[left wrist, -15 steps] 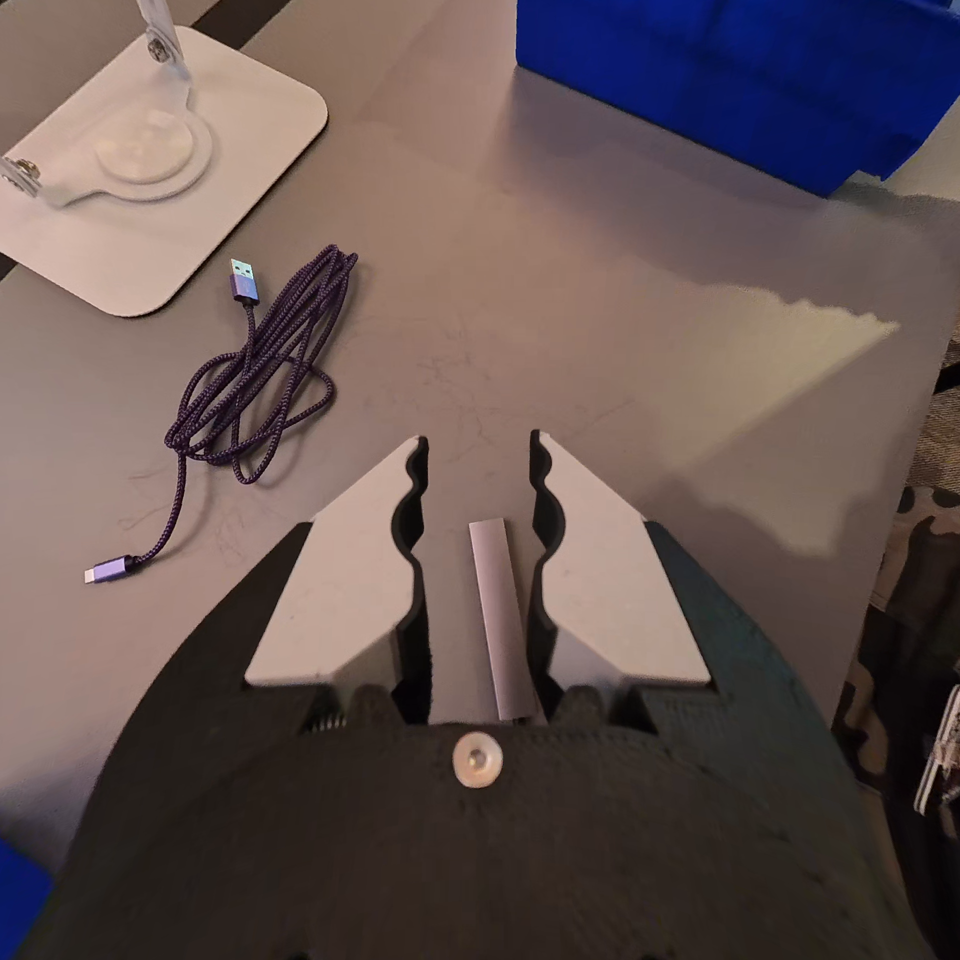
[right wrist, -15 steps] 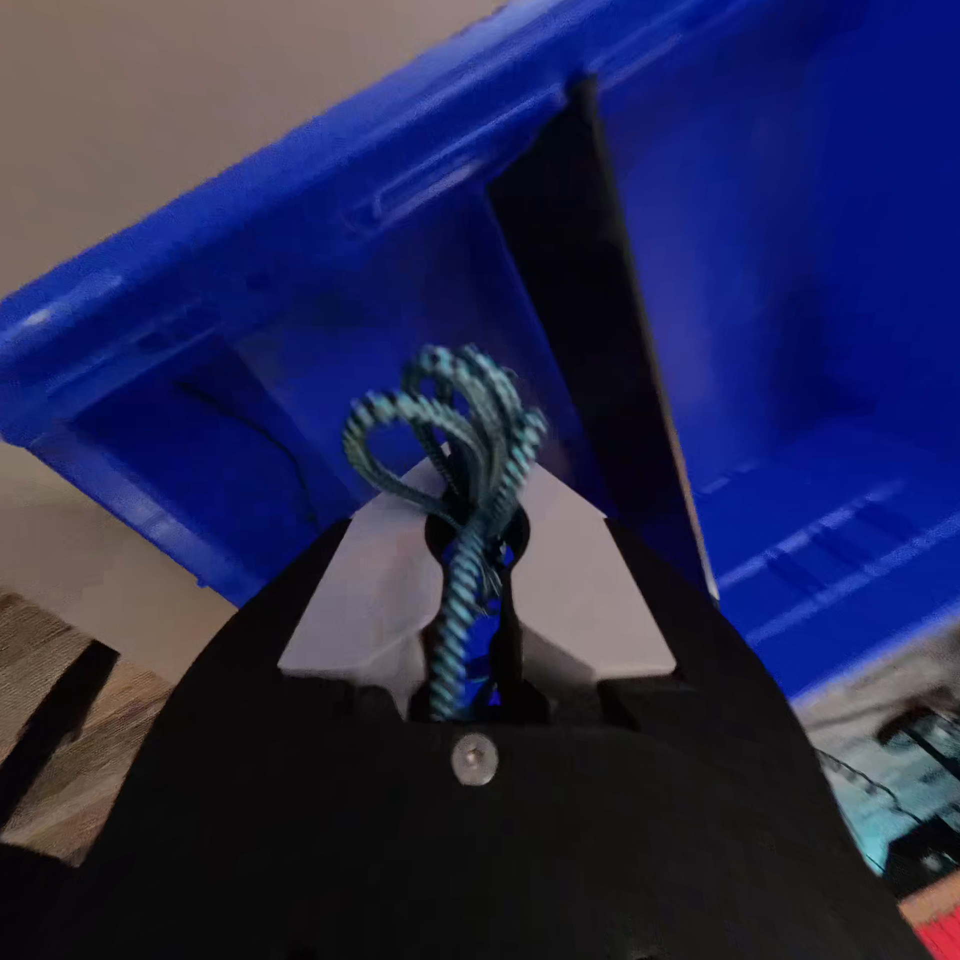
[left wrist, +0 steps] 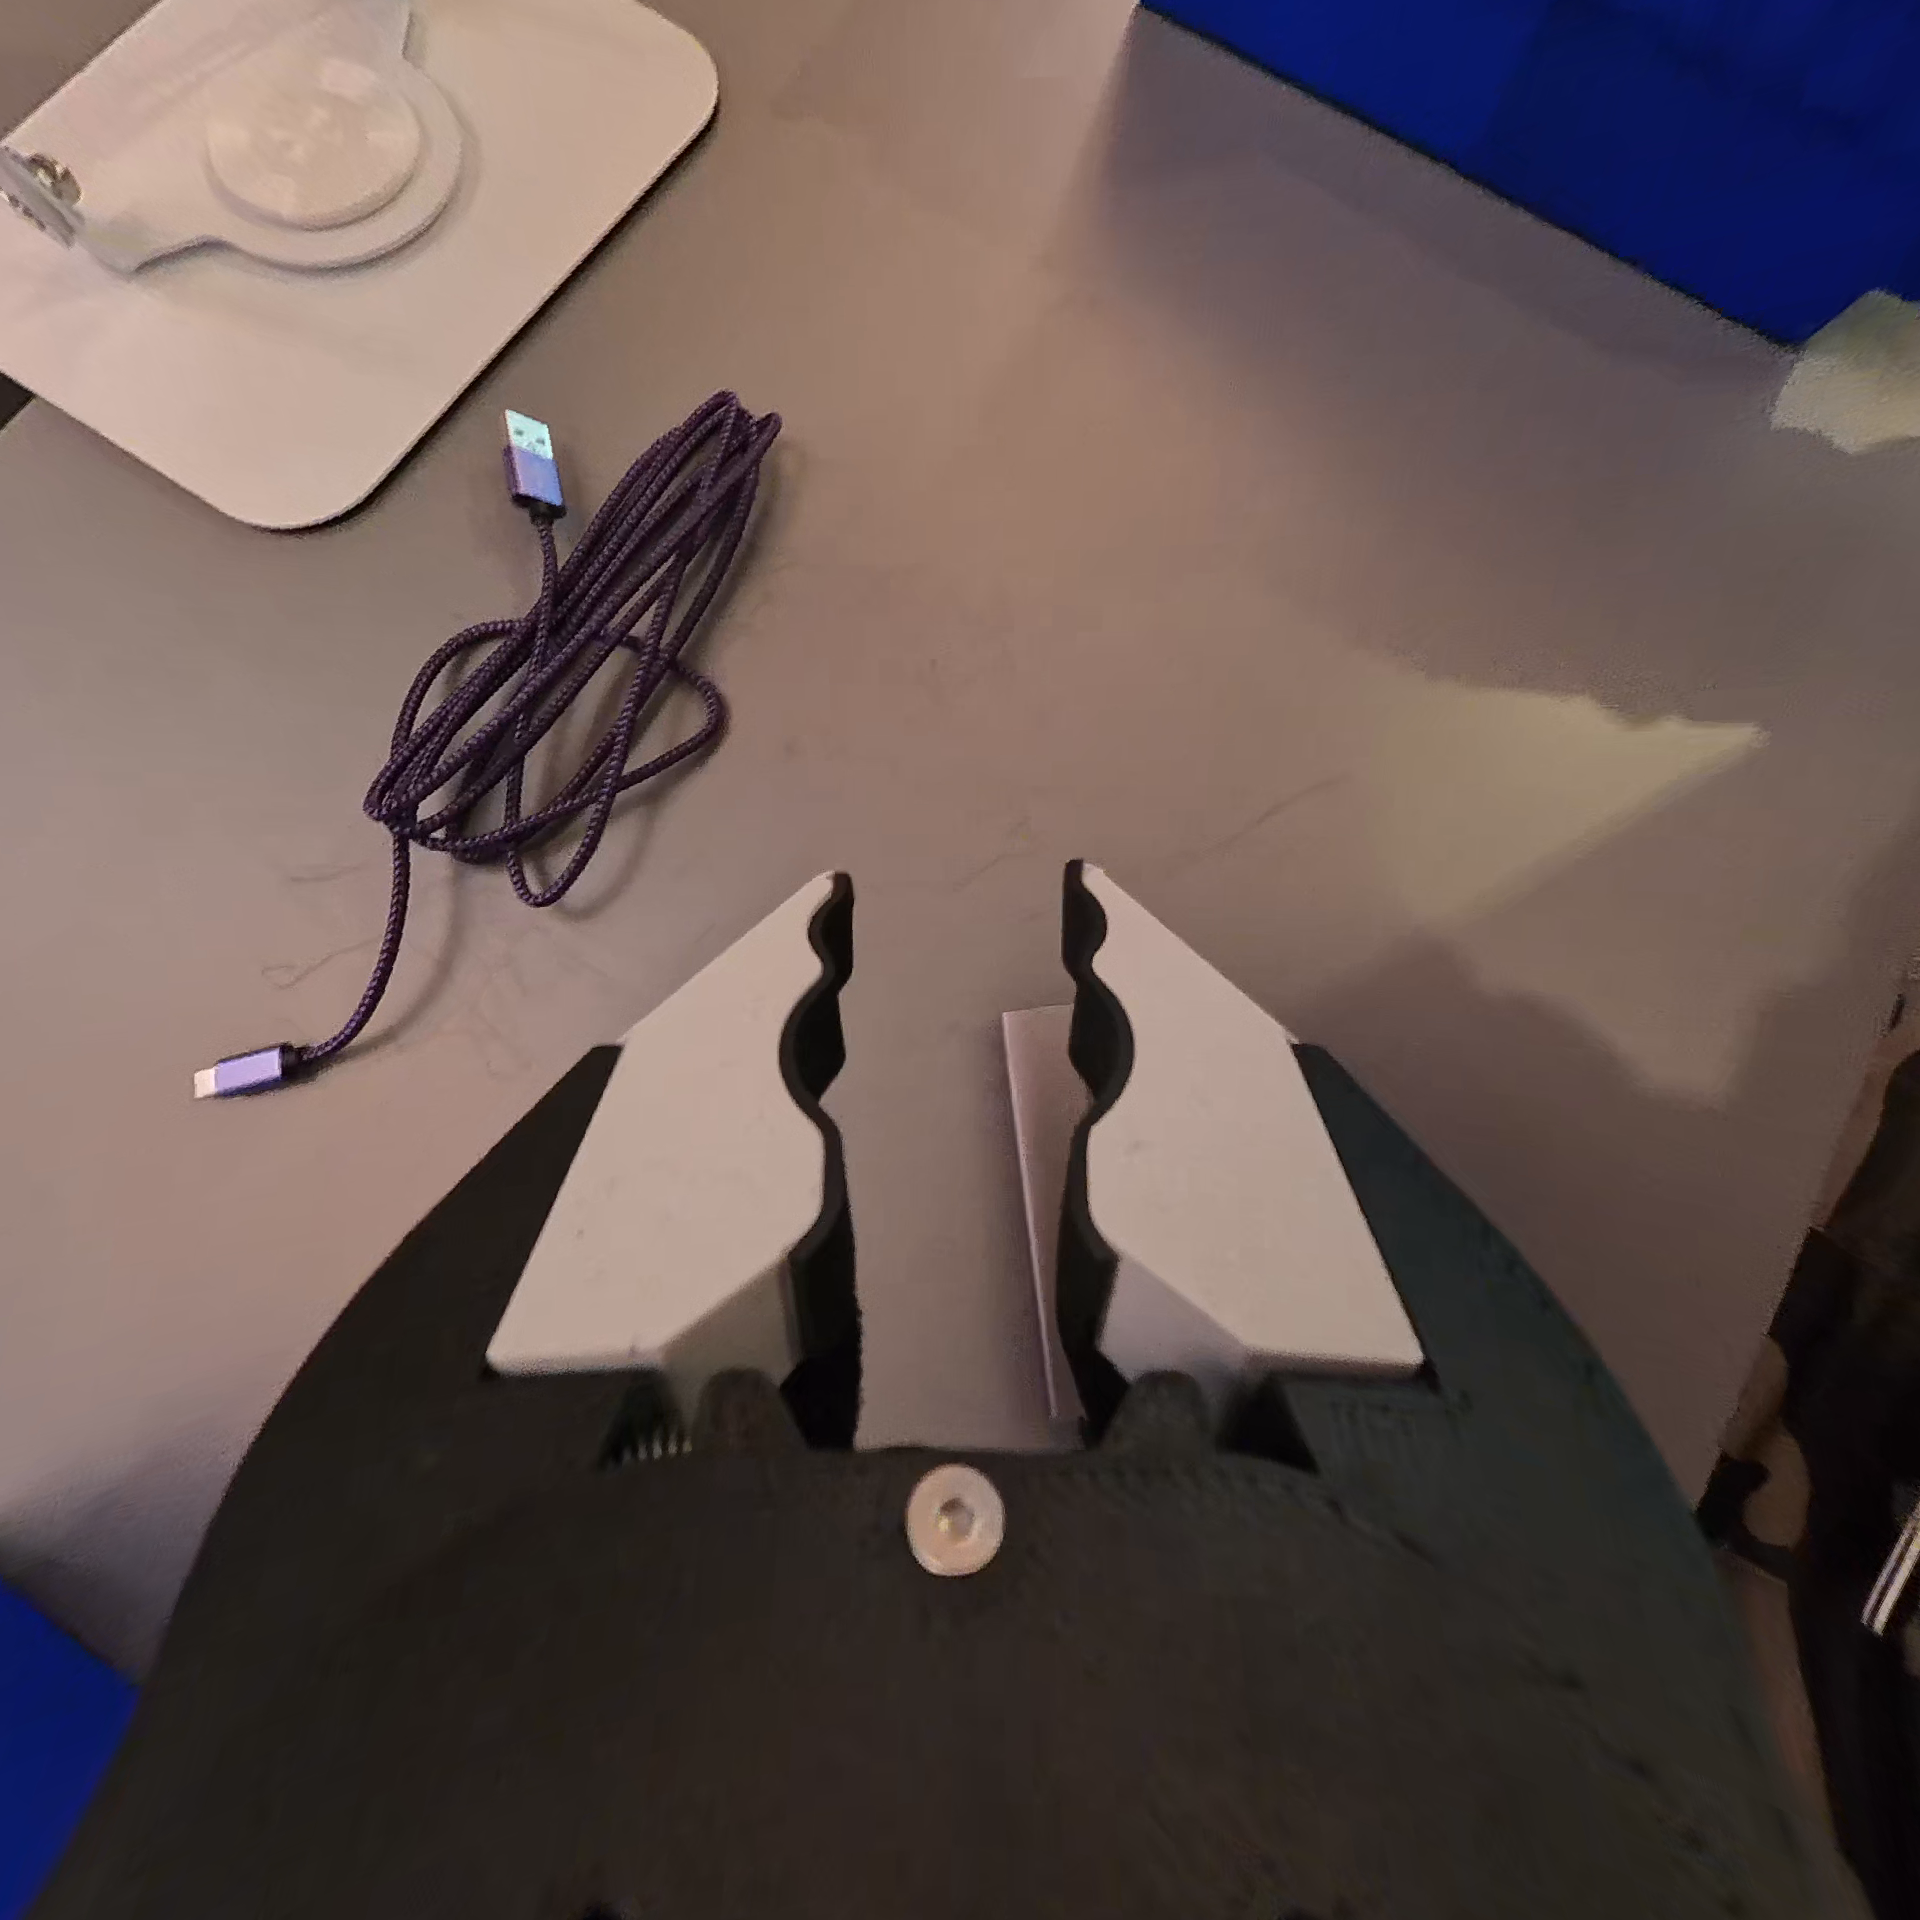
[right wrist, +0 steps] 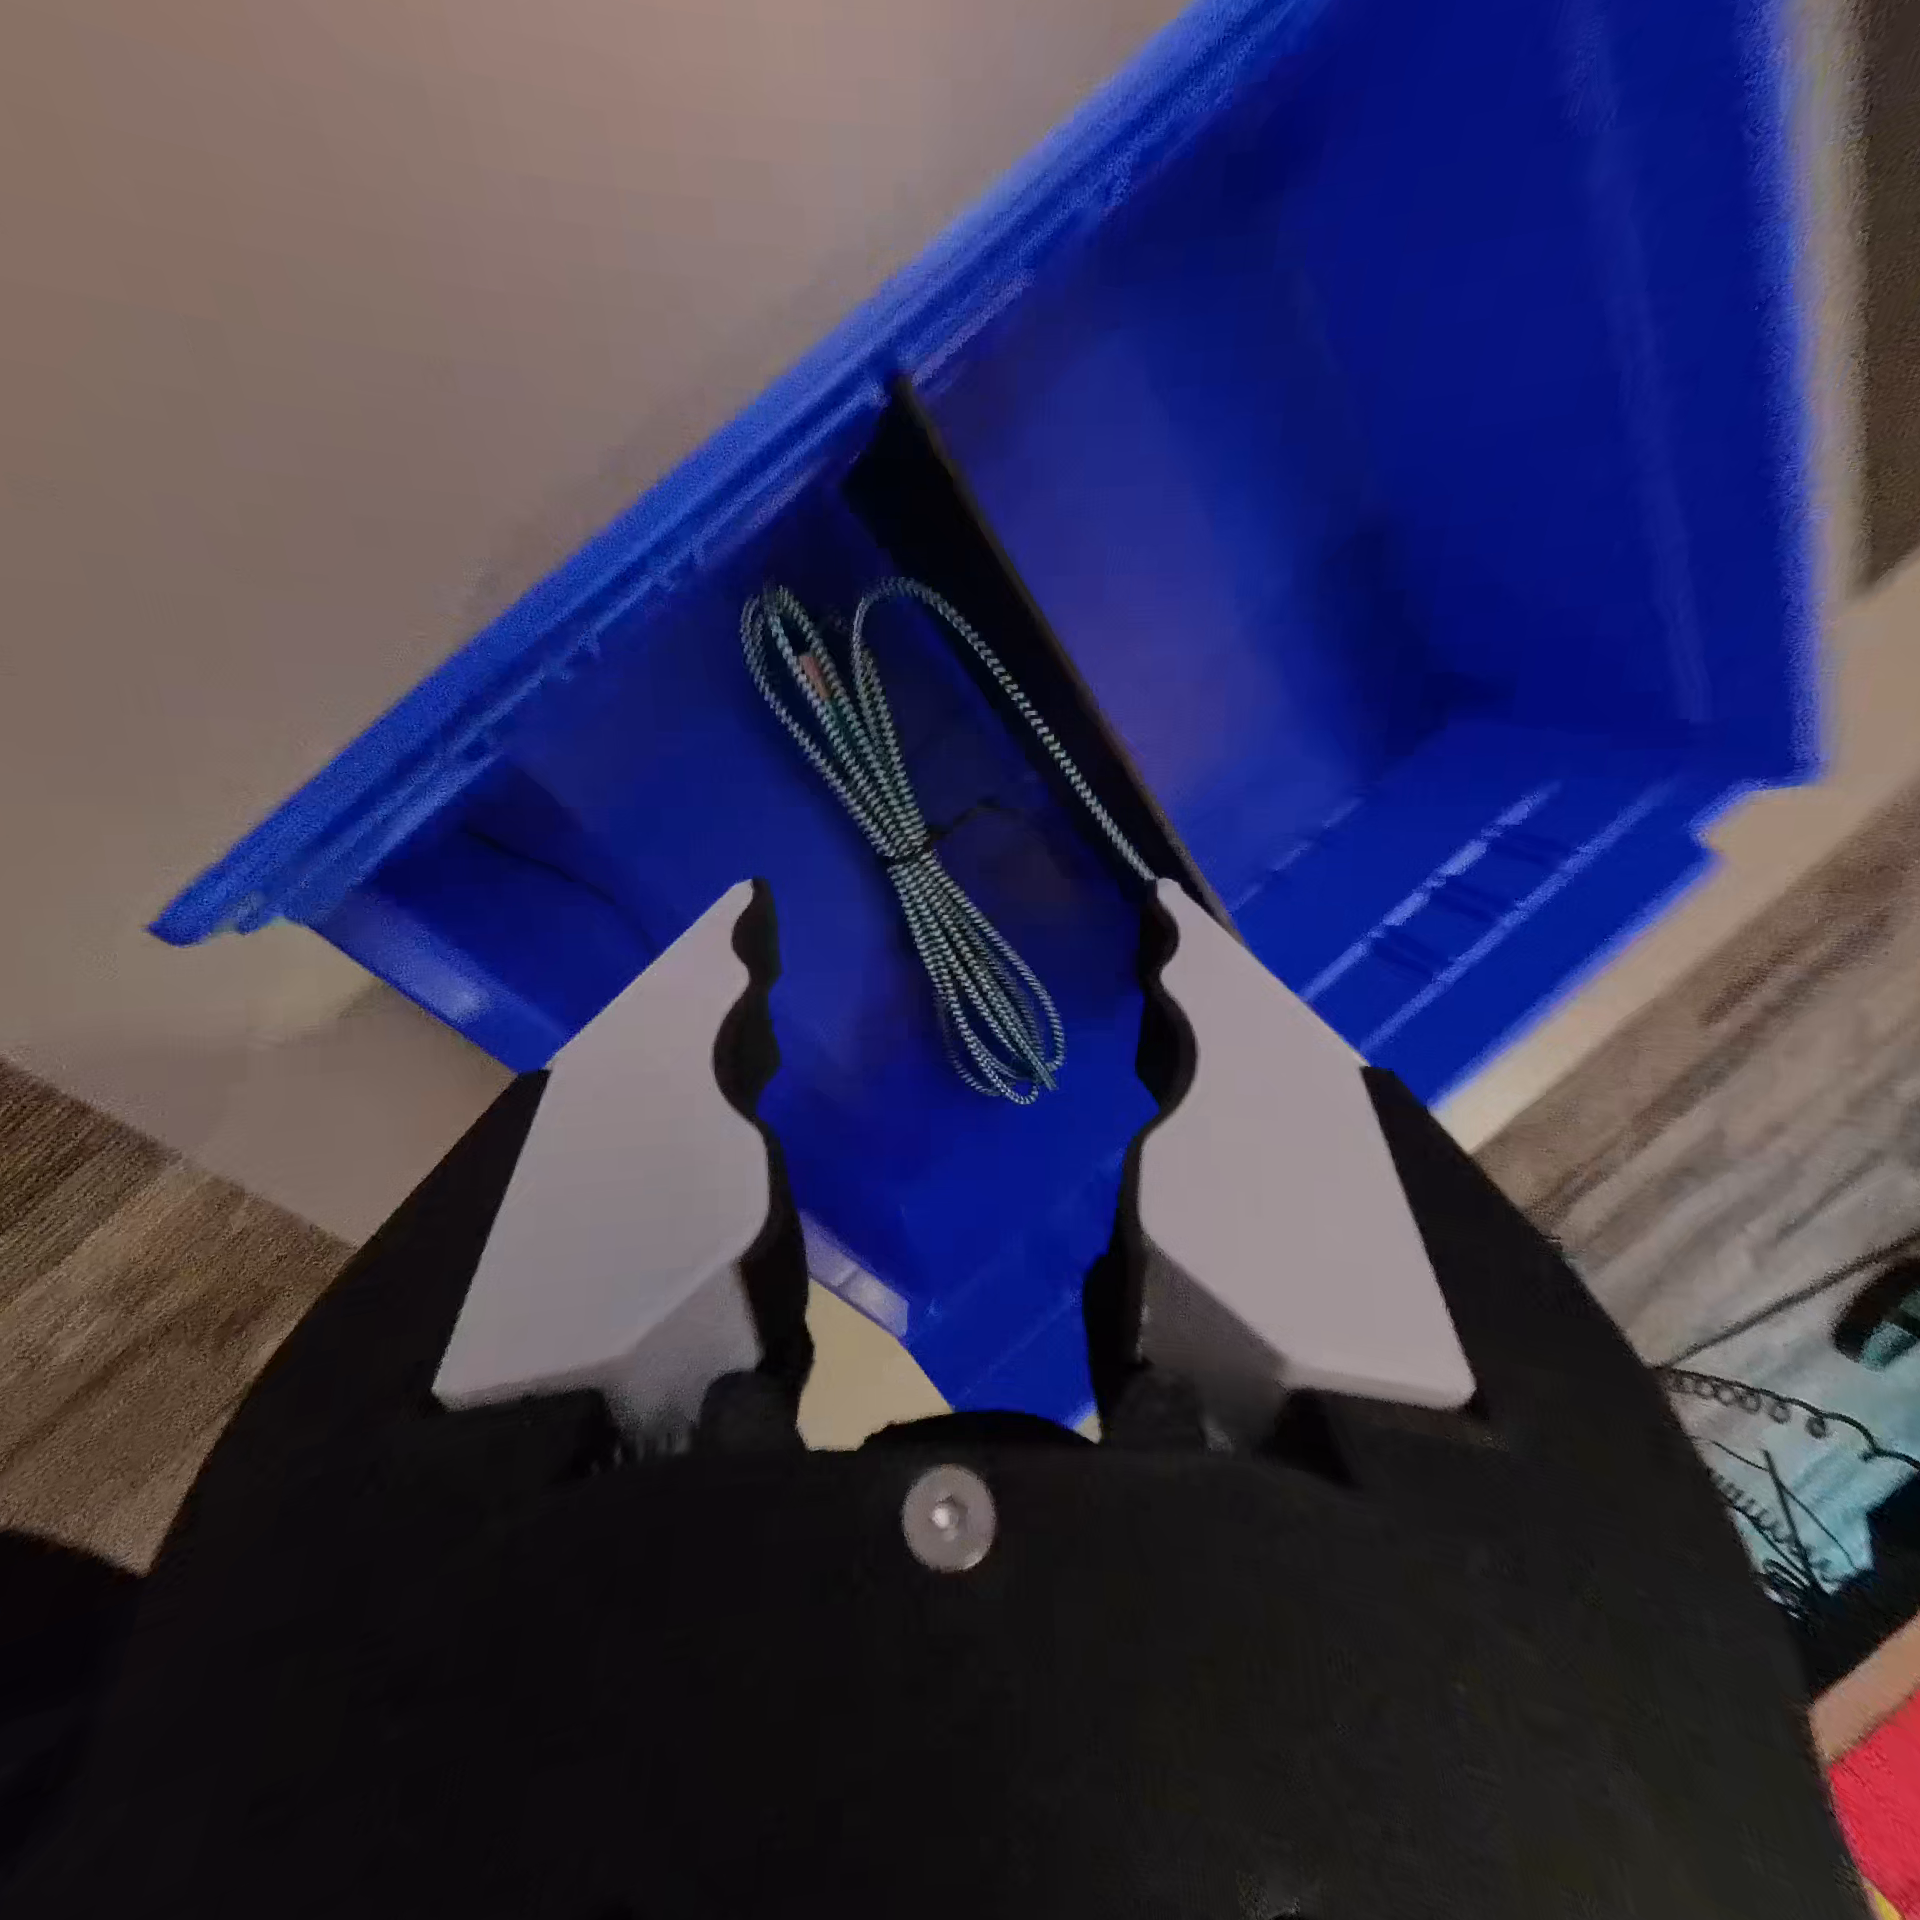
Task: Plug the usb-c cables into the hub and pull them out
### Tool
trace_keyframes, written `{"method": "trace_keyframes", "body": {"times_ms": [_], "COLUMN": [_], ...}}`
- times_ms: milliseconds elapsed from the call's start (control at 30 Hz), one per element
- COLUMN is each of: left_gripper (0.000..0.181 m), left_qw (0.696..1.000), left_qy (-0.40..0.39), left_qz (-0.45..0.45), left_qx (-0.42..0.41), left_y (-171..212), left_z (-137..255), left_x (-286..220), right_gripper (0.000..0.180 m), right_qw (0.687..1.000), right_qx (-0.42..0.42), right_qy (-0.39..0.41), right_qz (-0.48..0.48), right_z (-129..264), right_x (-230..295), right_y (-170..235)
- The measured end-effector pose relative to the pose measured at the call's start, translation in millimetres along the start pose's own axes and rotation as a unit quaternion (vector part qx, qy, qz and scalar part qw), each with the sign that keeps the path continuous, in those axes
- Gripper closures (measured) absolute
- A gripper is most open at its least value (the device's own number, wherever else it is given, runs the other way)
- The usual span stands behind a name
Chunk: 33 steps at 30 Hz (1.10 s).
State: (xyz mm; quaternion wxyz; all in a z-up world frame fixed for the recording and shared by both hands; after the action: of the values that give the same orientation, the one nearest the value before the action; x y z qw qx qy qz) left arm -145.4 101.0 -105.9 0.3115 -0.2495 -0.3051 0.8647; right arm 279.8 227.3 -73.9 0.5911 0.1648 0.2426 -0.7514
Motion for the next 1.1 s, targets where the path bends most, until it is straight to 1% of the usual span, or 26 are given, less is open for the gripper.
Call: {"method": "trace_keyframes", "body": {"times_ms": [33,67,100,133,167,233,333,467,567,600,700,767,833,933,967,1100], "left_gripper": [0.142,0.142,0.142,0.142,0.142,0.142,0.141,0.139,0.136,0.133,0.112,0.103,0.097,0.097,0.100,0.112], "left_qw": [1.000,0.999,0.998,0.996,0.995,0.993,0.993,0.992,0.987,0.985,0.983,0.984,0.981,0.975,0.974,0.977], "left_qy": [-0.008,-0.029,-0.059,-0.074,-0.086,-0.099,-0.100,-0.100,-0.116,-0.118,-0.109,-0.096,-0.098,-0.090,-0.079,-0.064], "left_qz": [0.005,0.014,0.025,0.026,0.021,0.015,0.011,-0.005,-0.031,-0.037,-0.021,-0.004,0.008,0.019,0.026,0.042], "left_qx": [0.005,0.012,0.025,0.039,0.048,0.055,0.062,0.075,0.110,0.123,0.147,0.148,0.170,0.204,0.209,0.198], "left_y": [0,1,2,3,4,3,-2,-16,-21,-21,-23,-25,-25,-21,-20,-20], "left_z": [1,2,3,4,4,2,-4,-14,-23,-26,-37,-43,-50,-61,-64,-65], "left_x": [4,10,18,23,27,36,48,59,66,69,87,99,110,121,123,125], "right_gripper": [0.114,0.121,0.130,0.132,0.134,0.135,0.135,0.135,0.138,0.138,0.140,0.141,0.144,0.145,0.146,0.147], "right_qw": [1.000,0.998,0.995,0.990,0.984,0.973,0.960,0.942,0.934,0.931,0.913,0.897,0.888,0.880,0.876,0.864], "right_qx": [-0.020,-0.047,-0.082,-0.124,-0.164,-0.223,-0.271,-0.320,-0.330,-0.334,-0.366,-0.393,-0.411,-0.418,-0.423,-0.433], "right_qy": [0.018,0.027,0.038,0.049,0.047,0.019,-0.013,-0.069,-0.111,-0.122,-0.147,-0.168,-0.179,-0.205,-0.214,-0.233], "right_qz": [-0.013,-0.032,-0.045,-0.054,-0.056,-0.062,-0.070,-0.074,-0.075,-0.080,-0.107,-0.112,-0.102,-0.092,-0.093,-0.107], "right_z": [10,20,31,42,52,63,60,42,33,32,34,37,36,28,26,19], "right_x": [-2,-3,-2,1,7,24,50,89,115,122,139,157,175,195,199,201], "right_y": [-5,-12,-22,-34,-46,-70,-106,-143,-148,-147,-148,-154,-160,-168,-170,-174]}}
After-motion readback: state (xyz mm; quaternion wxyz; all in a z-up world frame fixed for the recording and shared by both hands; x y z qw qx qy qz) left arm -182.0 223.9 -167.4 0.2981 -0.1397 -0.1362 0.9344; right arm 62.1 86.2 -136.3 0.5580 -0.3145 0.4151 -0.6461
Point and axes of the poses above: each gripper's, where its closed fingertips meet, z back along the fingers, y out of its underside, x = y × z across the jaws, the point moved 8 cm from there along z, back along the fingers, and after that the axes turned 15 degrees about y, right-handed, at the moved point
